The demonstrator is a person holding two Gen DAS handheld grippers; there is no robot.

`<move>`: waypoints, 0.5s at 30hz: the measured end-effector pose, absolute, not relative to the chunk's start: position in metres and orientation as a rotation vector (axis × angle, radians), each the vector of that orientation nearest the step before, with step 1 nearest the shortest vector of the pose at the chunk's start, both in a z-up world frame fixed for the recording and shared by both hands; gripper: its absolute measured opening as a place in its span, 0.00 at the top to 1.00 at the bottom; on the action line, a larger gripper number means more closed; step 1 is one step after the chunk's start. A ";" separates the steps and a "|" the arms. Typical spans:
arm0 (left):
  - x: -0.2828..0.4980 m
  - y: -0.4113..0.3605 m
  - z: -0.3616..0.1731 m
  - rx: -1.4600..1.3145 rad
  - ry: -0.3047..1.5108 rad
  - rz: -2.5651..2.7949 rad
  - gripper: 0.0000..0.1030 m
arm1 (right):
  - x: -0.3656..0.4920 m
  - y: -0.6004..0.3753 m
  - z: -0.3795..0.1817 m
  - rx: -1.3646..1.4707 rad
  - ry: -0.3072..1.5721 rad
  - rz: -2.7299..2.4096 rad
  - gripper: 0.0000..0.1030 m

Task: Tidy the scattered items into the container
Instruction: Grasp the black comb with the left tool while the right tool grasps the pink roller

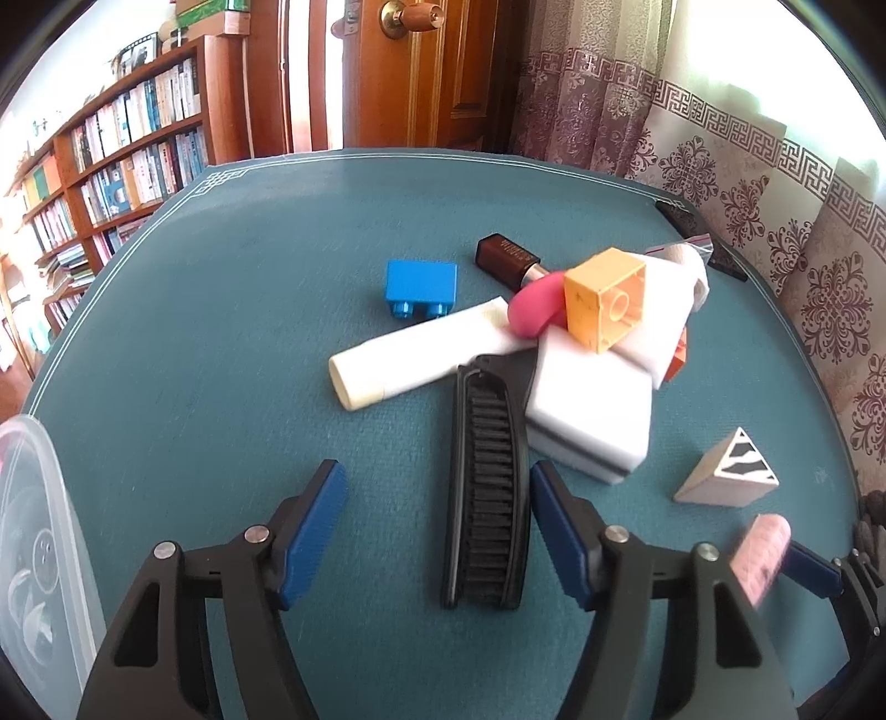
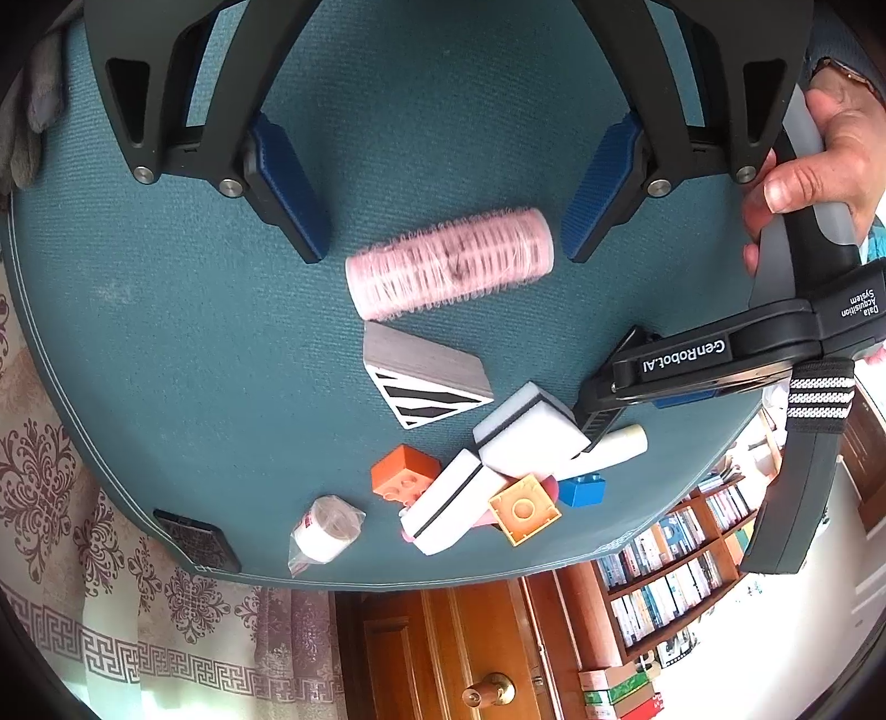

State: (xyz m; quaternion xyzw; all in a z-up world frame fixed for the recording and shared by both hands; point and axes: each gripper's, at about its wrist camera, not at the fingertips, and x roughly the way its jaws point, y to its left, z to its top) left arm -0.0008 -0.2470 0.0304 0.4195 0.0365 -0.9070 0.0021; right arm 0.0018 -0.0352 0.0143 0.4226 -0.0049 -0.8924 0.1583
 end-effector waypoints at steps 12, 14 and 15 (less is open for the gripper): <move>-0.001 -0.238 0.030 1.287 0.023 -2.890 0.52 | -0.001 -0.042 0.012 1.198 0.069 -2.577 0.26; 0.001 -0.237 0.030 1.292 0.024 -2.902 0.61 | -0.001 -0.042 0.012 1.196 0.069 -2.578 0.26; 0.001 -0.237 0.030 1.295 0.025 -2.906 0.63 | 0.000 -0.041 0.012 1.196 0.067 -2.578 0.27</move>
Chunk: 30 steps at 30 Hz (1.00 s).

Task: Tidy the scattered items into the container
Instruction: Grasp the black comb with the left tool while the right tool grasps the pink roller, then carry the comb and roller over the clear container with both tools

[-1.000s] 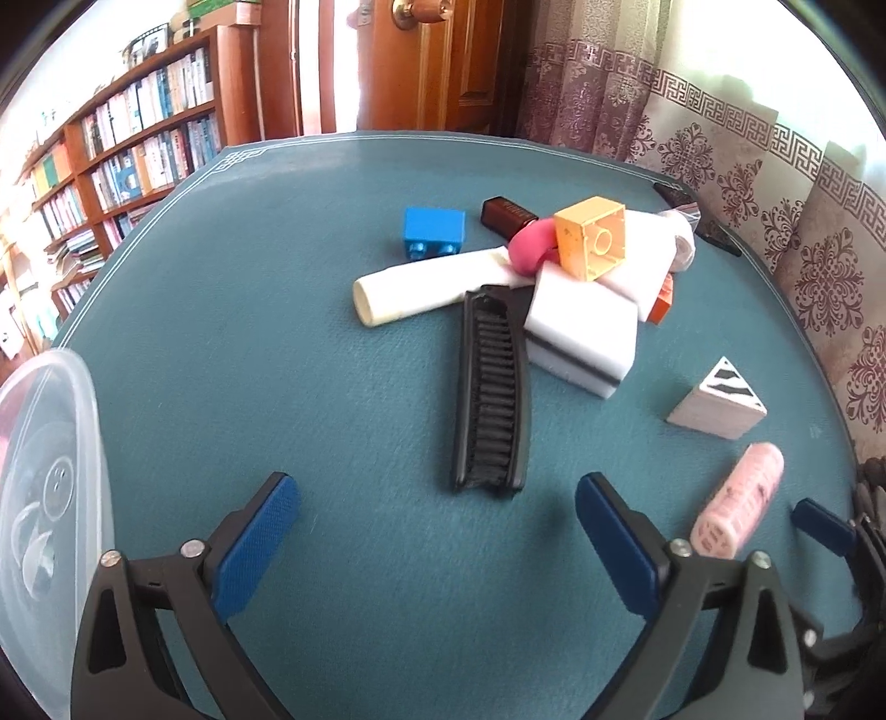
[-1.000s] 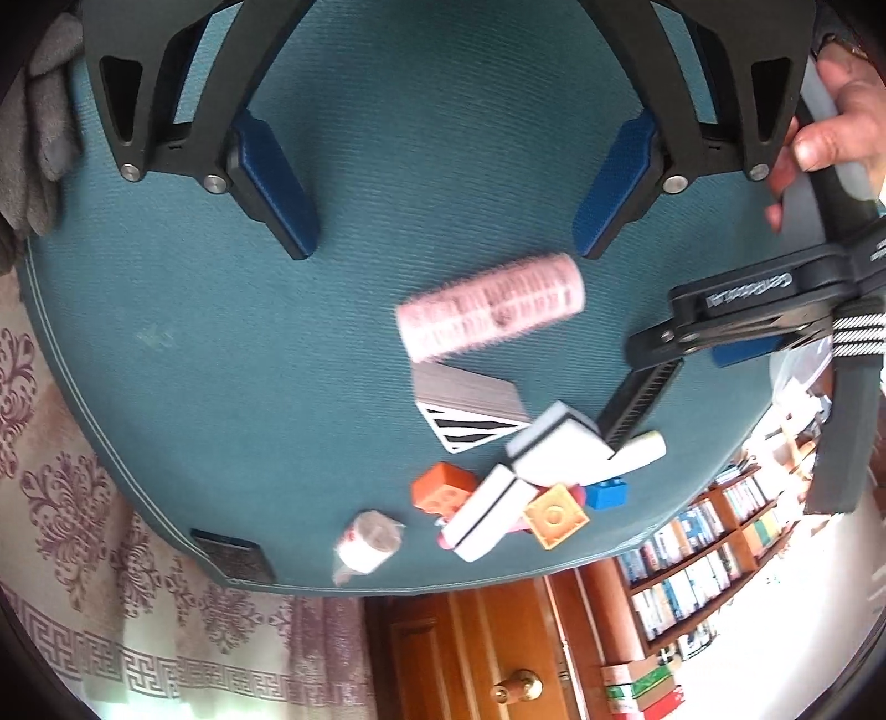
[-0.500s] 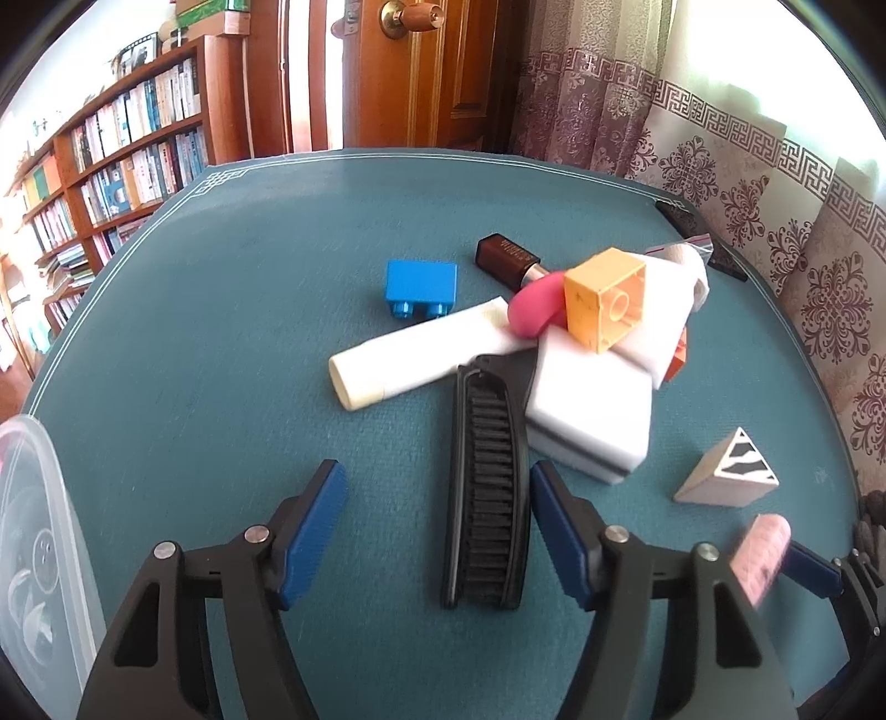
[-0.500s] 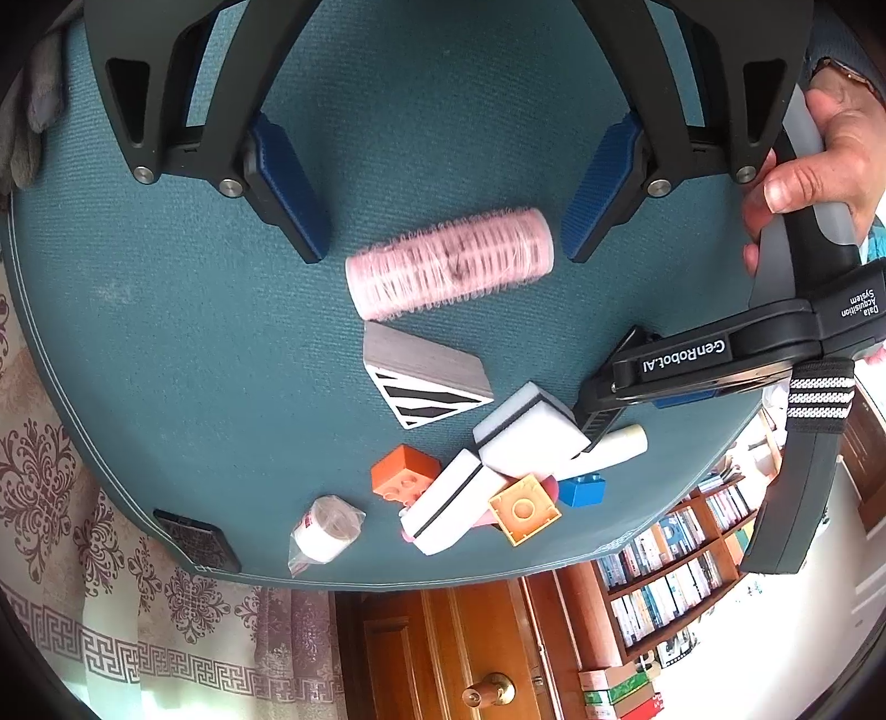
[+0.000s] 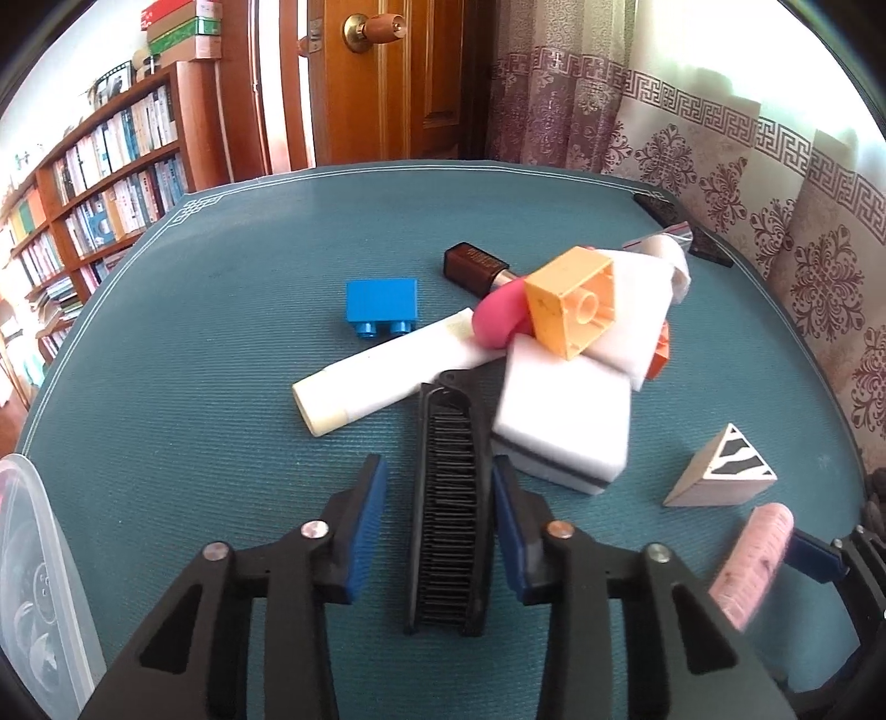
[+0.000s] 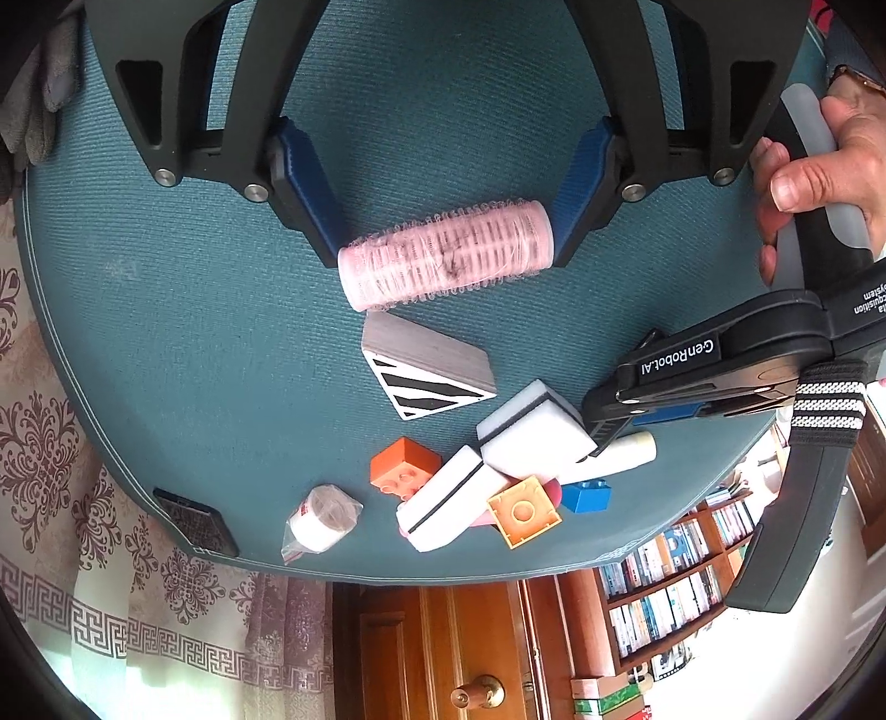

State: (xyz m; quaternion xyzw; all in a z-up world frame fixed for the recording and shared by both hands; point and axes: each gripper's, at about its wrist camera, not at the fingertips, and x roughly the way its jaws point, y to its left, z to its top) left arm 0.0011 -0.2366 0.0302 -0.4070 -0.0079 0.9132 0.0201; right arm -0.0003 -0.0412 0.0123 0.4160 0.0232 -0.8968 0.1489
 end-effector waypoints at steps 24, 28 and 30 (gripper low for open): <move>0.044 -0.247 0.061 -1.118 -0.027 2.918 0.71 | 0.020 -0.045 0.021 1.155 -0.012 -2.546 0.27; 0.053 -0.252 0.066 -1.096 -0.024 2.952 0.71 | 0.023 -0.049 0.025 1.138 -0.009 -2.541 0.27; 0.057 -0.257 0.068 -1.090 -0.031 2.966 0.71 | 0.025 -0.053 0.028 1.128 -0.007 -2.537 0.27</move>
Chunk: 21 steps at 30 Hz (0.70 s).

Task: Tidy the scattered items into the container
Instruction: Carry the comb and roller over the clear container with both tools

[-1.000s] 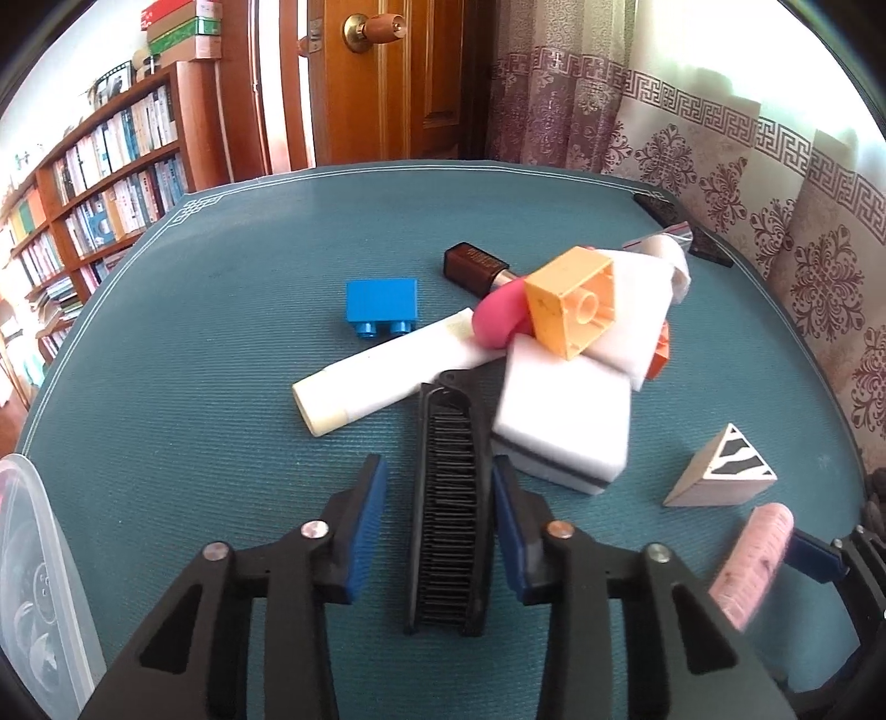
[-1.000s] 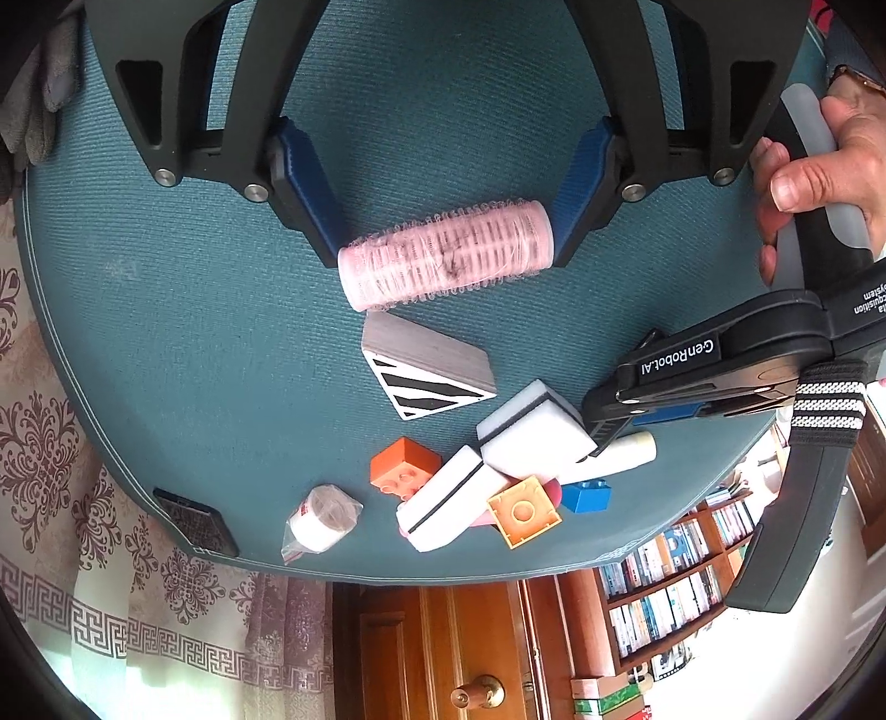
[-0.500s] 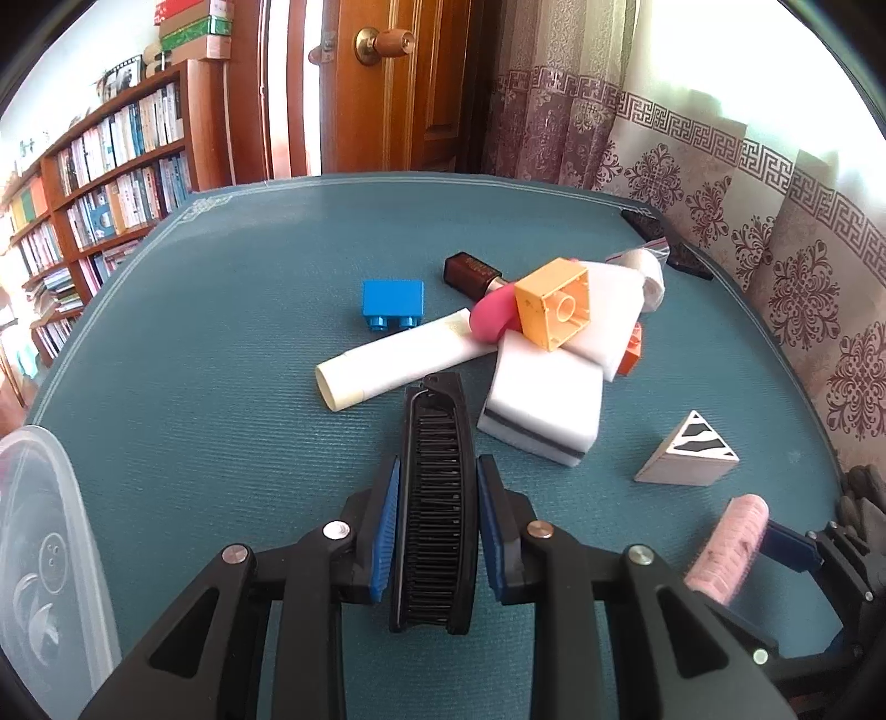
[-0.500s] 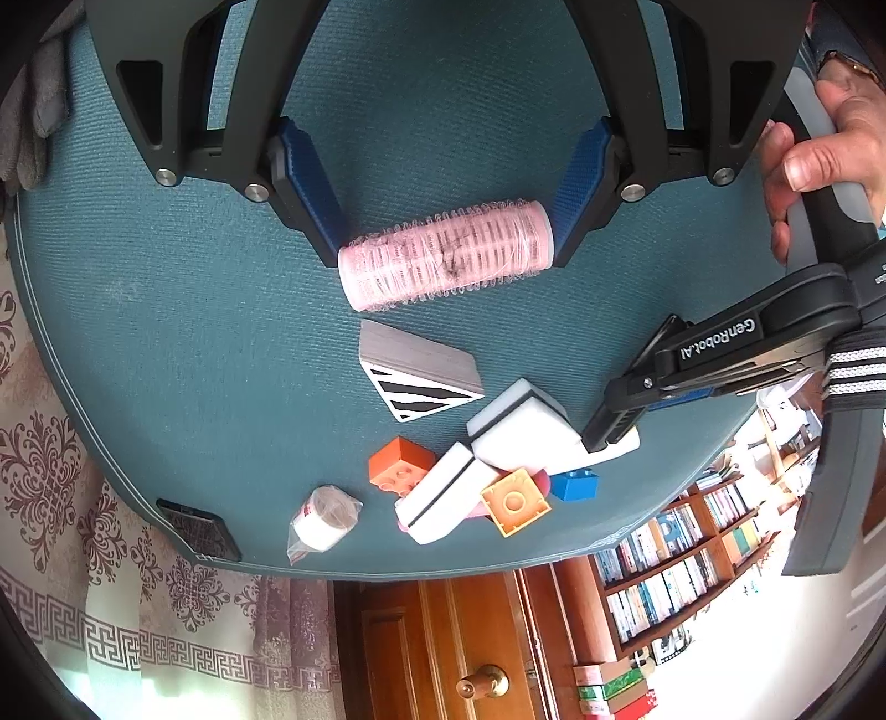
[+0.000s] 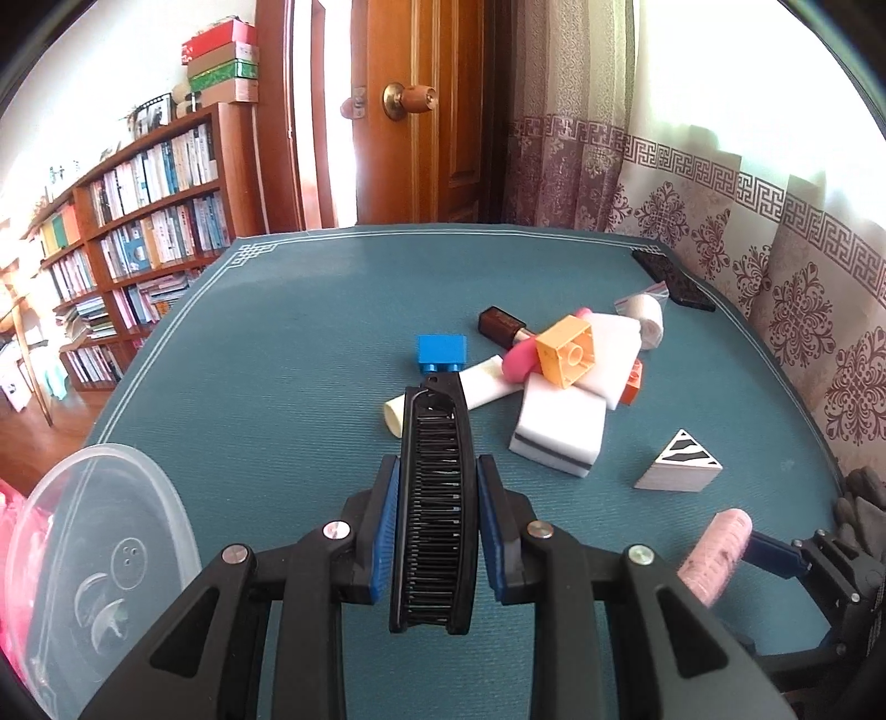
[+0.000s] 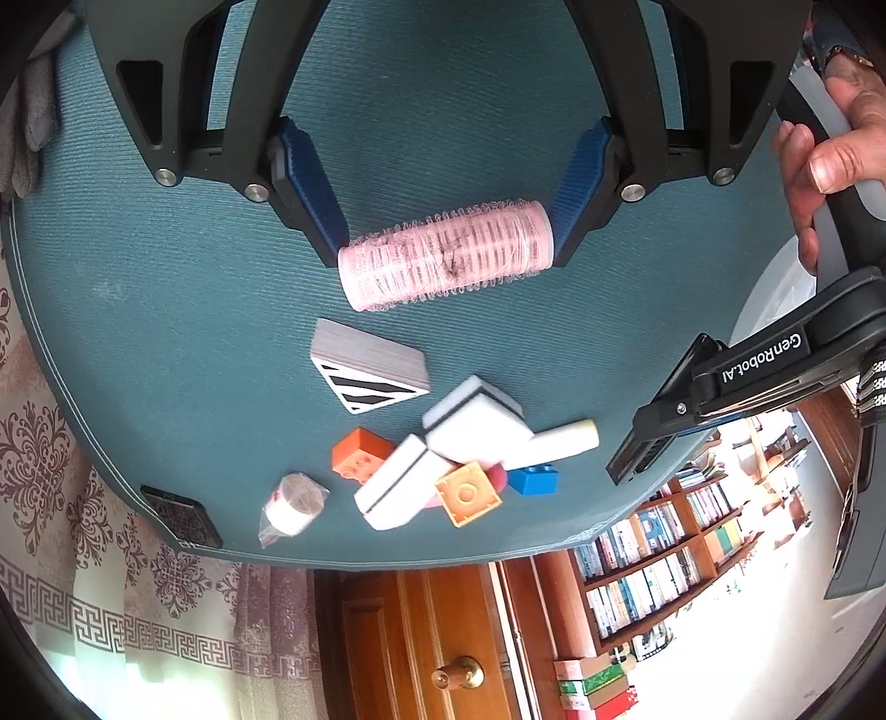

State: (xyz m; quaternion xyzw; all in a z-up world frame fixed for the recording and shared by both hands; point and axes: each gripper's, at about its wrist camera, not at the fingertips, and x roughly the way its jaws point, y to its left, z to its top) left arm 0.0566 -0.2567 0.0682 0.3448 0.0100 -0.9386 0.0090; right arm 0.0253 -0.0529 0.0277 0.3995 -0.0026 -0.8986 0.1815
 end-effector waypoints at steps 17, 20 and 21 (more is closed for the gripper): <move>0.102 -0.337 0.086 0.927 0.111 -2.790 0.71 | 0.039 -0.125 0.043 1.041 0.065 -2.421 0.27; 0.112 -0.356 0.084 0.915 0.131 -2.754 0.71 | 0.043 -0.144 0.045 1.027 0.098 -2.393 0.27; 0.115 -0.363 0.083 0.915 0.141 -2.742 0.71 | 0.044 -0.151 0.045 1.022 0.109 -2.383 0.27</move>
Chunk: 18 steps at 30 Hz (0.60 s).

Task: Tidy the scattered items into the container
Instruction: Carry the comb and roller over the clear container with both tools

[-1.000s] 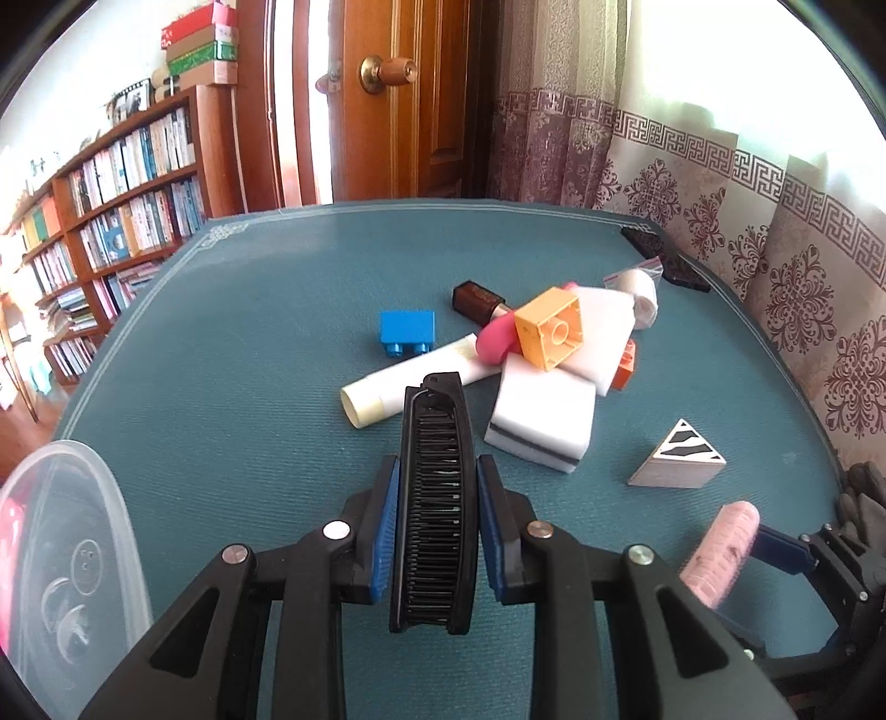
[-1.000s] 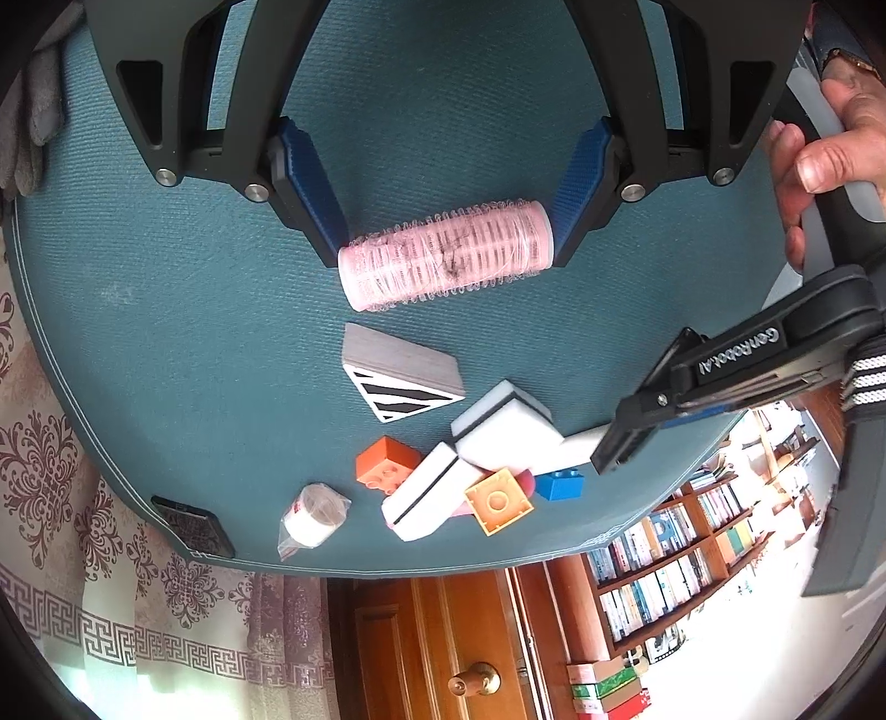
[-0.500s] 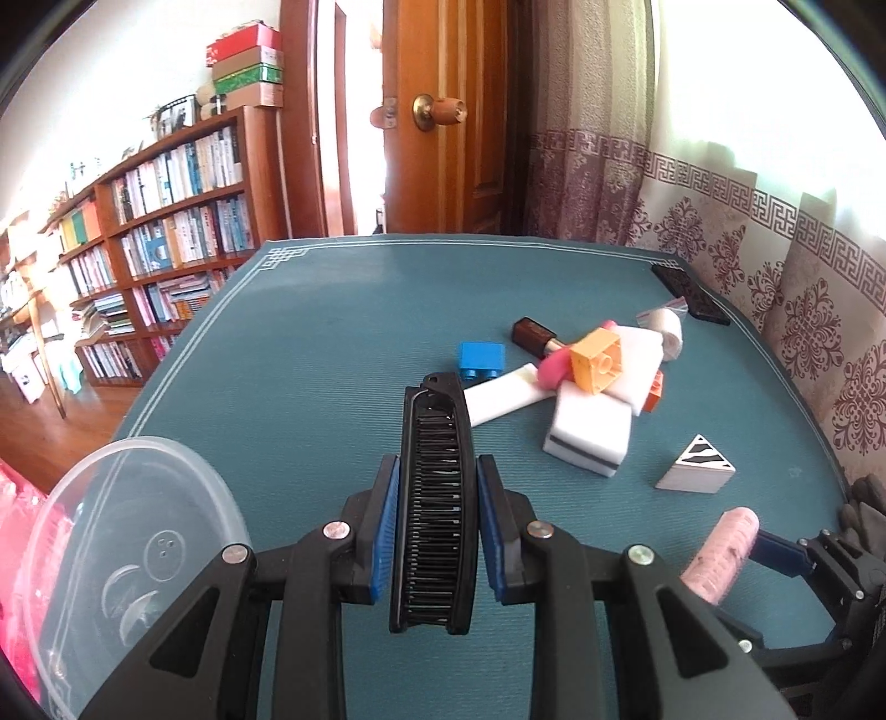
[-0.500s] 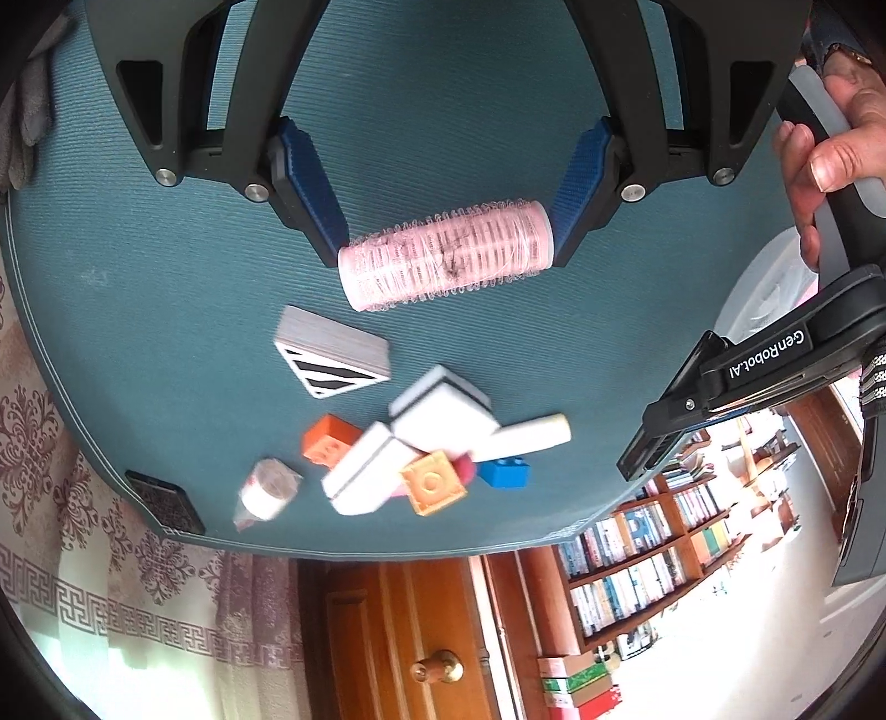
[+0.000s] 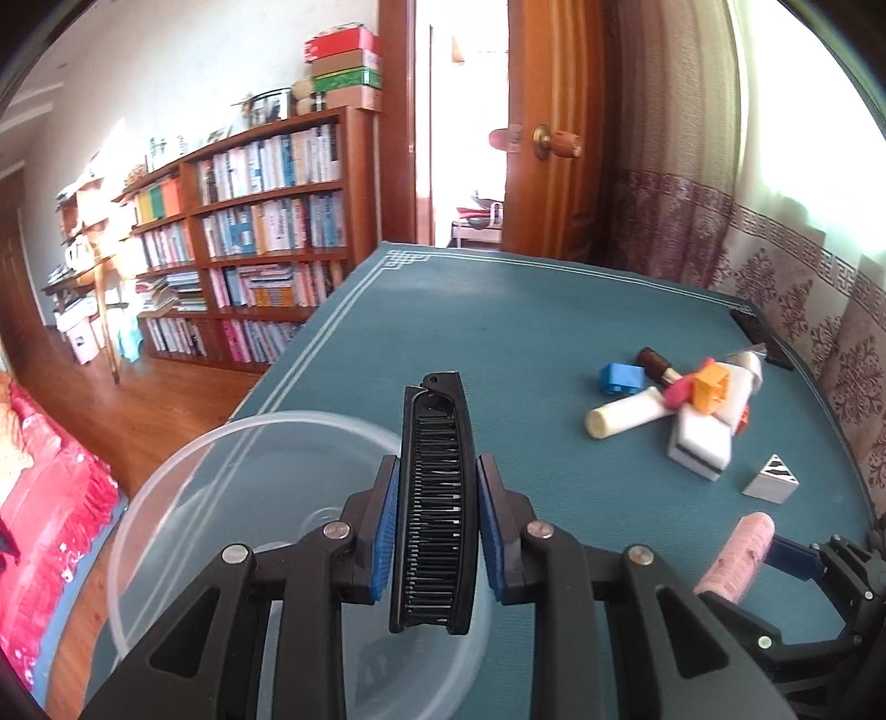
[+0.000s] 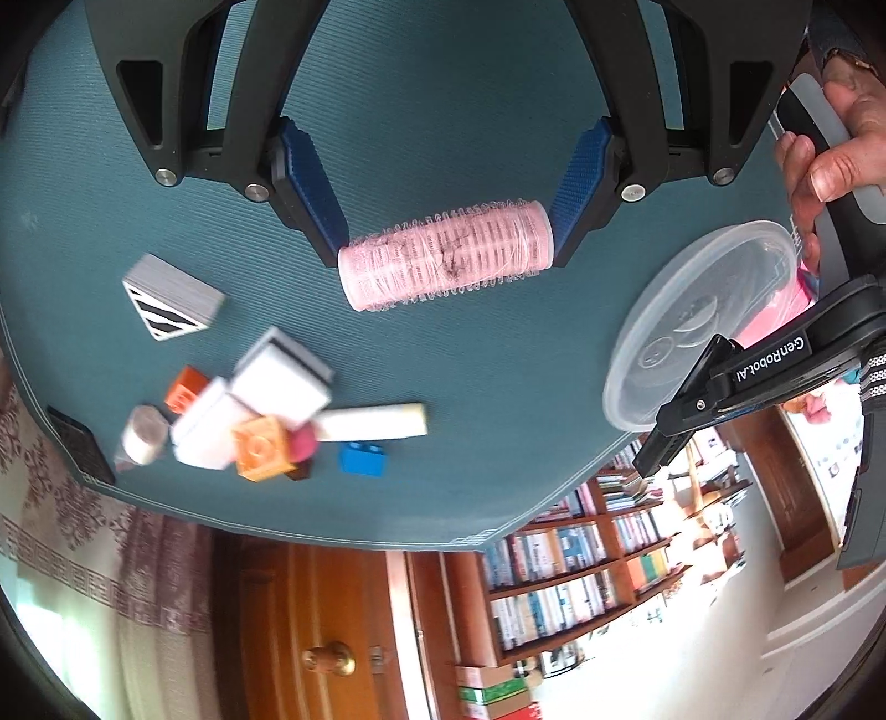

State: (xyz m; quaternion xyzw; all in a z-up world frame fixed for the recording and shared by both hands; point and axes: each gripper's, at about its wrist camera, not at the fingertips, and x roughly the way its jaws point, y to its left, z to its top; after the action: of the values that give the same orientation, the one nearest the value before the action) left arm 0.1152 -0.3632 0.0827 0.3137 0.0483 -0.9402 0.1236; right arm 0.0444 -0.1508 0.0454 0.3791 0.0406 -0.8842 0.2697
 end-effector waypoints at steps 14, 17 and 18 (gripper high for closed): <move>0.145 -0.433 0.066 0.931 0.229 -2.606 0.71 | 0.053 -0.232 0.065 0.932 0.150 -2.271 0.27; 0.148 -0.441 0.062 0.942 0.246 -2.588 0.71 | 0.054 -0.247 0.069 0.910 0.159 -2.250 0.27; 0.149 -0.443 0.060 0.947 0.250 -2.582 0.71 | 0.054 -0.251 0.070 0.905 0.162 -2.244 0.27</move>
State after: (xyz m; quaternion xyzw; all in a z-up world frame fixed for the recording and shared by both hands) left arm 0.1491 -0.4426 0.0604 0.3367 0.0890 -0.9182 0.1887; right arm 0.0542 -0.2505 0.0698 0.3494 0.0625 -0.8666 0.3508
